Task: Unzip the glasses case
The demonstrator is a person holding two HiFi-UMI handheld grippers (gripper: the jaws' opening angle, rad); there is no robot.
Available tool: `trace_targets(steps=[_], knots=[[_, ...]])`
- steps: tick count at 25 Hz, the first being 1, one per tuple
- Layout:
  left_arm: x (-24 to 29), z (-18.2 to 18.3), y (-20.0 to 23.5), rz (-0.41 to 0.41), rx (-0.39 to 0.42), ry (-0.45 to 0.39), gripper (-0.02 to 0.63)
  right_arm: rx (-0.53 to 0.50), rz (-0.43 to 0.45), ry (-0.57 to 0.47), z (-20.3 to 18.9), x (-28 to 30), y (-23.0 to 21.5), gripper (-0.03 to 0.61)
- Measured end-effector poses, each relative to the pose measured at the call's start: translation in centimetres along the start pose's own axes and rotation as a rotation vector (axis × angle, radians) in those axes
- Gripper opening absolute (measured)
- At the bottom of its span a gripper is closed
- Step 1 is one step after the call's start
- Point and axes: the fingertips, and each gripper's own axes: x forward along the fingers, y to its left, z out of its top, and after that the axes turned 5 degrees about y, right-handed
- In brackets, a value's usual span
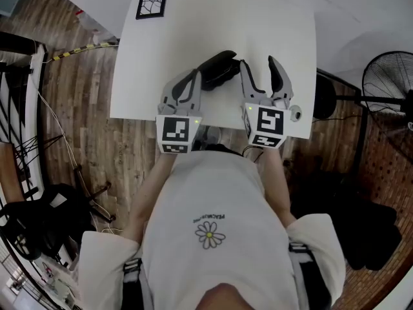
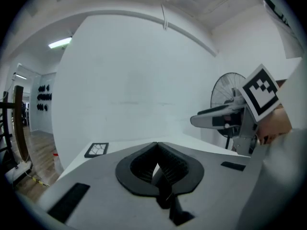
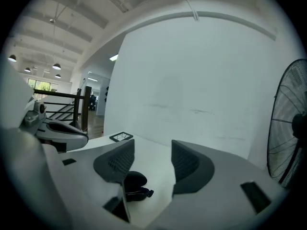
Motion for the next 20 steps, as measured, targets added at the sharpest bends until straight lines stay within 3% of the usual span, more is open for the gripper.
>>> trace_targets(steps=[2, 7, 11, 20], knots=[[-0.7, 2.0, -0.1, 0.006, -0.006, -0.059, 0.014, 0.007, -0.037, -0.042, 0.5, -1.3, -0.3, 0.126], [-2.0, 4.8, -0.7, -0.009, 0.023, -0.165, 0.014, 0.037, -0.068, -0.063, -0.8, -3.3, -0.1, 0.012], [-2.2, 4.1, -0.6, -0.007, 0.026, -0.170, 0.014, 0.160, -0.090, -0.012, -2.9, -4.2, -0.8, 0.008], [-2.4, 3.9, -0.4, 0.000, -0.005, -0.170, 0.014, 0.149, -0.117, 0.016, -4.3, -6.3, -1.8, 0.006]])
